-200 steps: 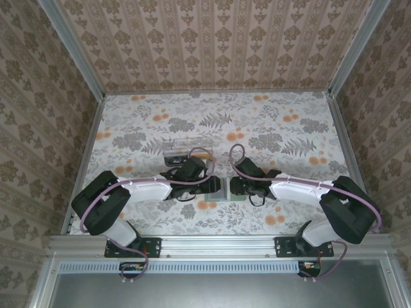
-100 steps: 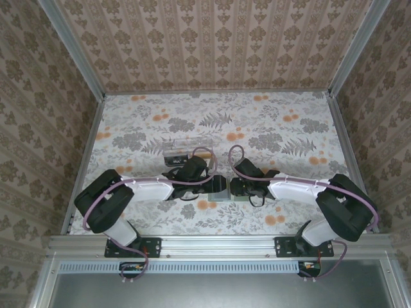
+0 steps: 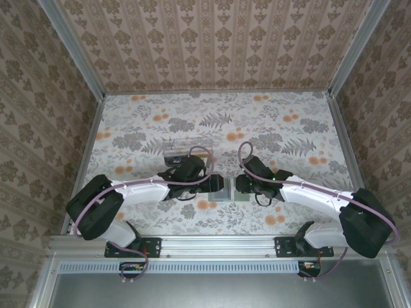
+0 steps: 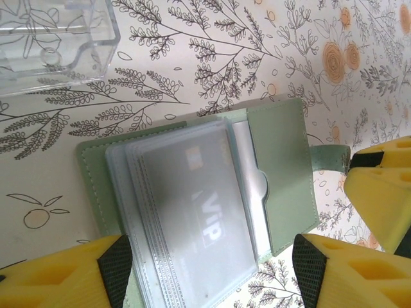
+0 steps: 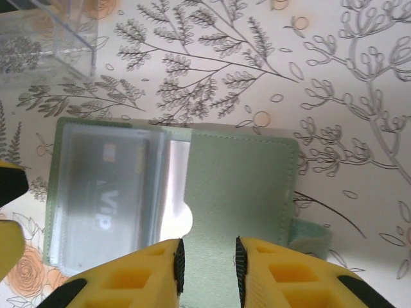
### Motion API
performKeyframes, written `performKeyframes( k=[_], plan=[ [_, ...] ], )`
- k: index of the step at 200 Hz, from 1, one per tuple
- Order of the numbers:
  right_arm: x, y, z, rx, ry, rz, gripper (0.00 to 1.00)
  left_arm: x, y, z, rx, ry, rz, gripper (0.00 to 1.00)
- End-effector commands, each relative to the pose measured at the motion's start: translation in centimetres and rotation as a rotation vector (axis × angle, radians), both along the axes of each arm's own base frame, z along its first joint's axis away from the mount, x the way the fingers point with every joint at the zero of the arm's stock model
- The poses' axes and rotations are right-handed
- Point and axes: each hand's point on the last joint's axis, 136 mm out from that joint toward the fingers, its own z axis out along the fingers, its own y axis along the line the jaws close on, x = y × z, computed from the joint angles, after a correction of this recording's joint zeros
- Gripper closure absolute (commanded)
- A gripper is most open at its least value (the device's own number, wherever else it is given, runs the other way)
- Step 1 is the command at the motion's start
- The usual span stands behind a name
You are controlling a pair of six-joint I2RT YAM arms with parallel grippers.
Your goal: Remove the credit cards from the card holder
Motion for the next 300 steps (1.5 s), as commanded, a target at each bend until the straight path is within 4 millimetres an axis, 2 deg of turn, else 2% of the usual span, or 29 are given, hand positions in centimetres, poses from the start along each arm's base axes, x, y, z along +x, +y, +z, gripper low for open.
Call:
performKeyframes(
  k=[1, 34, 62, 125, 201, 229, 258, 300],
  plan=[
    [-1.5, -2.1, -2.3, -0.057, 0.061, -0.02, 0.7, 0.1, -0.8, 1.2, 0.001, -0.032, -0.031, 0.29],
    [-1.7, -1.9, -4.2, -0.048, 0.102, -0.019, 0.71, 0.0, -1.7, 0.9, 0.001, -0.022, -0.053, 0.28],
    [-1.7, -1.5, -5.0, -0.042, 0.119, -0.017, 0.71, 0.0, -1.7, 0.4, 0.017, -0.011, -0.055, 0.28],
    [-1.7, -1.4, -5.0, -0.035, 0.119, -0.016, 0.71, -0.3, -2.0, -0.9, 0.027, 0.025, -0.063, 0.27],
    [-1.8, -1.3, -5.1, -0.027, 0.123, -0.019, 0.71, -0.8, -3.1, -1.2, 0.007, 0.04, -0.093, 0.26],
    [-1.8, -1.3, -5.1, -0.023, 0.124, -0.02, 0.71, -0.9, -3.6, -0.9, -0.008, 0.035, -0.105, 0.21],
    [-1.9, -1.3, -5.2, -0.023, 0.127, -0.019, 0.71, -1.0, -3.8, -0.8, -0.021, 0.032, -0.111, 0.12],
    [-1.8, -1.3, -5.2, -0.02, 0.128, -0.02, 0.71, -1.0, -4.1, -0.8, -0.04, 0.036, -0.117, 0.08]
  ],
)
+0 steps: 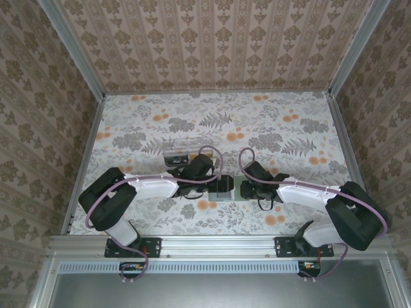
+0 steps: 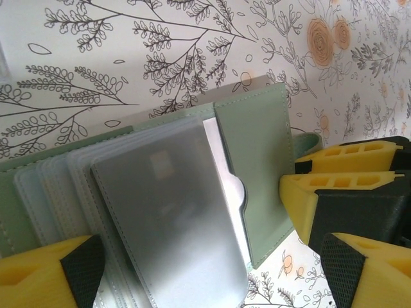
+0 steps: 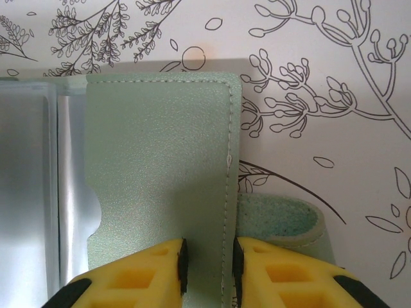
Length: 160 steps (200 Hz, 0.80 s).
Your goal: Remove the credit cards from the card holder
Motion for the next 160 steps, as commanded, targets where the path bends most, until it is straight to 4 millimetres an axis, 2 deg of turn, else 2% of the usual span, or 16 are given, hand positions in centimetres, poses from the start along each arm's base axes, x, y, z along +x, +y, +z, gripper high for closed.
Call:
performKeyframes(
  k=[1, 47, 91, 118, 138, 160],
  plan=[
    [-0.4, 0.1, -0.7, 0.017, 0.026, -0.006, 0.71, -0.6, -1.1, 0.1, -0.03, 0.012, -0.038, 0.08],
    [-0.4, 0.1, -0.7, 0.017, 0.027, -0.007, 0.71, -0.9, -1.8, 0.6, -0.071, 0.014, -0.061, 0.06],
    [-0.4, 0.1, -0.7, 0.015, 0.027, -0.008, 0.71, -0.9, -1.6, 0.7, -0.071, 0.005, -0.061, 0.0],
    [-0.4, 0.0, -0.6, 0.013, 0.023, -0.011, 0.71, -0.8, -1.3, 0.8, -0.061, -0.003, -0.054, 0.0],
    [-0.4, -0.7, -0.2, -0.01, 0.01, -0.032, 0.71, -0.7, -0.8, 0.9, -0.045, -0.012, -0.047, 0.0],
    [-0.1, -2.4, 1.0, -0.046, -0.035, -0.091, 0.7, -0.4, -0.1, 1.1, -0.029, -0.026, -0.03, 0.0]
  ],
)
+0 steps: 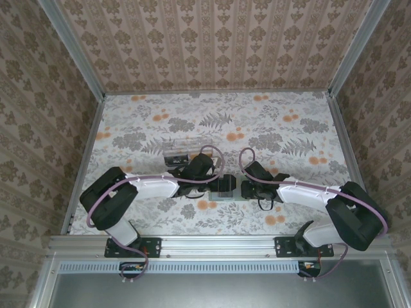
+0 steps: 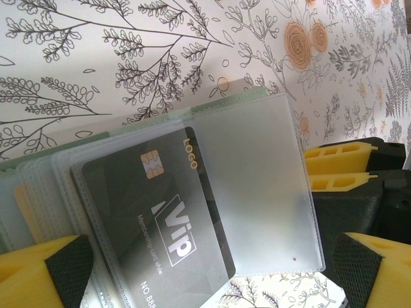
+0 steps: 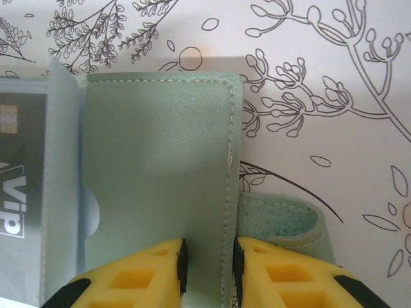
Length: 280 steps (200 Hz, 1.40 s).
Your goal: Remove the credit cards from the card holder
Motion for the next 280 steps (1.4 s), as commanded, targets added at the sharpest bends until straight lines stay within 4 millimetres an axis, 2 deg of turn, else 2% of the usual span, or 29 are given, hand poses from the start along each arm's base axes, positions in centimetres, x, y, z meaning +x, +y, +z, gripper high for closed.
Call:
performKeyframes(
  k=[1, 32, 68, 87, 100, 127, 143, 151, 187, 192, 196, 212, 280],
  plan=[
    [-0.1, -2.2, 0.9, -0.042, -0.031, -0.08, 0.7, -0.4, 0.7, 0.6, 0.011, -0.021, -0.011, 0.0],
    [0.5, -3.8, 3.9, 0.001, -0.12, -0.138, 0.68, -0.1, 1.5, 0.9, 0.019, -0.03, 0.005, 0.0],
    [0.9, -1.4, 7.4, 0.146, -0.195, -0.05, 0.65, 0.6, 3.1, 1.7, 0.034, -0.061, 0.035, 0.03],
    [1.1, 0.8, 8.1, 0.232, -0.185, 0.008, 0.65, 0.8, 4.0, 1.3, 0.064, -0.061, 0.049, 0.17],
    [1.3, 2.2, 8.1, 0.283, -0.163, 0.039, 0.66, 0.9, 4.3, 1.0, 0.068, -0.057, 0.053, 0.35],
    [1.6, 4.6, 7.1, 0.368, -0.102, 0.073, 0.72, 0.8, 3.9, 0.4, 0.063, -0.04, 0.044, 0.67],
    [1.9, 5.4, 6.3, 0.39, -0.071, 0.072, 0.73, 0.8, 3.5, 0.0, 0.057, -0.03, 0.037, 0.82],
    [2.0, 5.7, 5.8, 0.391, -0.055, 0.072, 0.74, 0.8, 3.4, -0.3, 0.057, -0.024, 0.035, 0.86],
    [2.3, 6.4, 4.1, 0.398, -0.006, 0.066, 0.74, 0.7, 2.8, -1.4, 0.062, 0.002, 0.025, 0.87],
    [2.4, 6.6, 4.3, 0.408, -0.008, 0.066, 0.74, 0.7, 2.9, -1.6, 0.066, 0.006, 0.027, 0.87],
    [2.3, 6.6, 3.4, 0.398, 0.013, 0.06, 0.74, 0.7, 2.9, -1.8, 0.071, 0.009, 0.028, 0.87],
    [2.4, 6.9, 2.9, 0.404, 0.032, 0.059, 0.73, 0.5, 3.1, -2.3, 0.087, 0.022, 0.032, 0.87],
    [2.3, 6.6, 1.0, 0.394, 0.084, 0.029, 0.73, -0.3, 3.7, -4.6, 0.168, 0.073, 0.028, 0.87]
  ],
)
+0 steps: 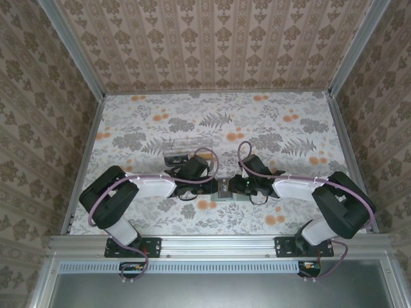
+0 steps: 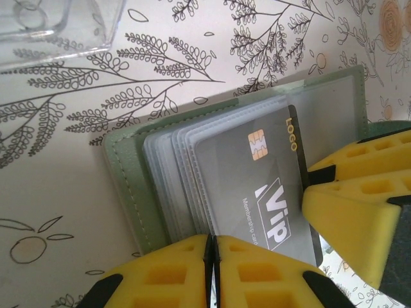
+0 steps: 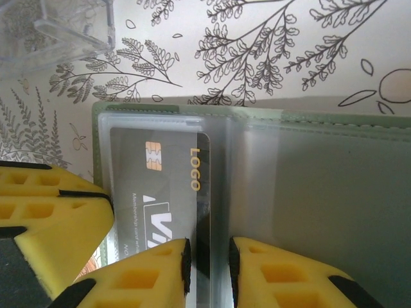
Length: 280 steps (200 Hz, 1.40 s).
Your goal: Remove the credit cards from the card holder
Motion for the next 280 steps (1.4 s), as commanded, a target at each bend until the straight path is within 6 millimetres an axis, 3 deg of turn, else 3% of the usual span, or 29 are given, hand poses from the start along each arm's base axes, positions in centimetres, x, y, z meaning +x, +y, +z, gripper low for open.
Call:
performKeyframes(
  k=[1, 43, 119, 230, 280],
  plan=[
    [0.7, 0.7, 0.6, 0.047, 0.002, -0.011, 0.73, -0.8, 0.2, -1.5, 0.054, 0.046, -0.004, 0.87],
    [0.7, 0.4, 0.5, 0.099, 0.016, -0.034, 0.77, -1.0, 0.4, -1.7, 0.083, 0.051, -0.007, 0.88],
    [0.5, -0.9, -0.3, 0.14, 0.041, -0.08, 1.0, -0.9, 0.9, -1.8, 0.115, 0.052, 0.011, 0.9],
    [0.2, -4.4, -2.6, 0.163, 0.089, -0.176, 1.0, -1.1, 2.6, -3.2, 0.217, 0.07, 0.027, 0.98],
    [0.2, -3.0, -2.0, 0.222, 0.092, -0.118, 1.0, -0.9, 1.3, -1.5, 0.165, 0.038, 0.002, 0.92]
  ],
)
